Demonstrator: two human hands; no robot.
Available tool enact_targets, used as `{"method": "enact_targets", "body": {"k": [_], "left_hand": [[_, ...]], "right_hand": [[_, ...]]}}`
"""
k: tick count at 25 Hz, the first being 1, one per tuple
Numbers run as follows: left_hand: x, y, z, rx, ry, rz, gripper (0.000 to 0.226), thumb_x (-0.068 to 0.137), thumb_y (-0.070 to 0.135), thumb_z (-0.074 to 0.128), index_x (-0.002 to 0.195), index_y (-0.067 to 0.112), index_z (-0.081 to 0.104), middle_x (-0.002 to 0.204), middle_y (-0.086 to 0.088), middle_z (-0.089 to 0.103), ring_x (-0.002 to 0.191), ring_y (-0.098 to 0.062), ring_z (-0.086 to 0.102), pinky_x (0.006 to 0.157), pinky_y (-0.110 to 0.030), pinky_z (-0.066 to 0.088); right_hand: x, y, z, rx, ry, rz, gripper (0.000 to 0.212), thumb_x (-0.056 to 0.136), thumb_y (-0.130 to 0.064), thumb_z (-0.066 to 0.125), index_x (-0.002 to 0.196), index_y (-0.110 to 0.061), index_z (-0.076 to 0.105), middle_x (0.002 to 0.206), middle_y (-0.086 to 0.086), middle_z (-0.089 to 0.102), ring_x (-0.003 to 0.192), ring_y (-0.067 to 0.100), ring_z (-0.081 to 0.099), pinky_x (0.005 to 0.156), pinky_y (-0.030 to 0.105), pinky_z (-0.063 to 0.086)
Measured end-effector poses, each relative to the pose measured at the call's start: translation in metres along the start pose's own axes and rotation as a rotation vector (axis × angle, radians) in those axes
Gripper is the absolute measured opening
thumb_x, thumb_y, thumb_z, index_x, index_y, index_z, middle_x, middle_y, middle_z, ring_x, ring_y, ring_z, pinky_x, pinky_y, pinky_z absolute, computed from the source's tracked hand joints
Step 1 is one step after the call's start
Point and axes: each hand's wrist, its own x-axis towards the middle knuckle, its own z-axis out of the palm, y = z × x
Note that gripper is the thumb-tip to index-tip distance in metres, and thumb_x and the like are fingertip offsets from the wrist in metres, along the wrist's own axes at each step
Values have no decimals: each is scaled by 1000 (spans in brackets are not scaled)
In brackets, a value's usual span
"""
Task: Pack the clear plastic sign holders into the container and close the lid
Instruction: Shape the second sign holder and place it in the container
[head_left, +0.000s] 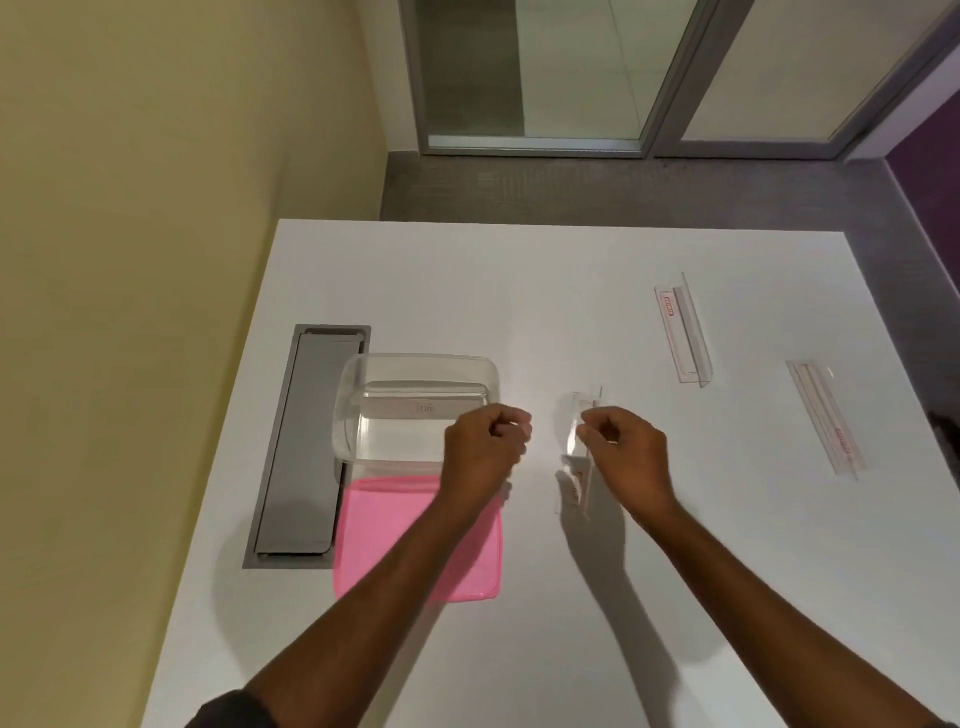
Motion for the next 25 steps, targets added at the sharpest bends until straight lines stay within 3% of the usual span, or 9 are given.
{"method": "enact_targets", "body": {"k": [3,6,9,11,15,17,20,23,25], "left_hand": [[-8,-11,43,-15,-48,-131,16,88,7,72,85,19,82,78,-1,80,67,-16,74,77,-48,68],[-13,-22,77,37,-69,-198,4,84,16,80,86,20,80,83,-3,80,74,-24,78,80,-47,68],[-12,-34,103,138,-91,-209,20,75,30,82,90,17,82,88,-3,82,83,-27,79,84,-47,66],[-9,-44,118,206,-98,-203,29,70,39,82,89,17,82,86,0,81,85,-24,78,85,-46,64],[-10,-52,132,253,-80,-182,12,79,25,81,80,13,79,76,6,77,74,-17,69,79,-40,58],[-11,-53,132,254,-79,-156,6,83,24,80,83,19,82,77,7,79,80,-14,73,81,-36,58],[-10,-55,130,244,-74,-150,5,84,24,82,87,19,83,79,6,80,83,-16,76,82,-38,61],[-8,-56,127,185,-59,-179,13,83,26,87,92,18,82,76,3,81,78,-17,80,80,-37,66],[-7,-56,123,135,-43,-196,8,85,16,85,92,16,80,76,-1,82,72,-19,81,79,-41,68]], "right_hand": [[2,32,-18,146,-27,274,10,93,-18,78,93,-28,76,100,-6,77,94,20,76,85,38,65],[5,65,-16,171,-62,381,12,87,-16,80,92,-26,76,96,-1,79,92,24,77,89,44,66],[4,90,-6,131,-106,406,9,82,-19,82,83,-13,76,81,0,76,79,20,72,79,36,62],[3,98,0,122,-148,408,23,79,-24,82,78,-3,72,73,15,70,66,17,61,67,34,51],[5,108,9,117,-165,377,43,65,-28,69,85,10,64,68,21,53,66,16,45,66,34,40],[5,108,10,122,-150,377,46,61,-28,66,86,10,64,66,15,50,66,16,45,66,34,39],[6,109,10,133,-143,365,47,61,-33,70,82,8,64,70,21,52,65,16,45,65,34,40],[7,109,12,116,-161,354,40,66,-36,77,66,-6,51,64,5,44,62,17,41,63,35,38],[7,108,13,114,-149,368,35,72,-34,83,67,-11,57,65,8,54,62,19,50,64,39,48]]}}
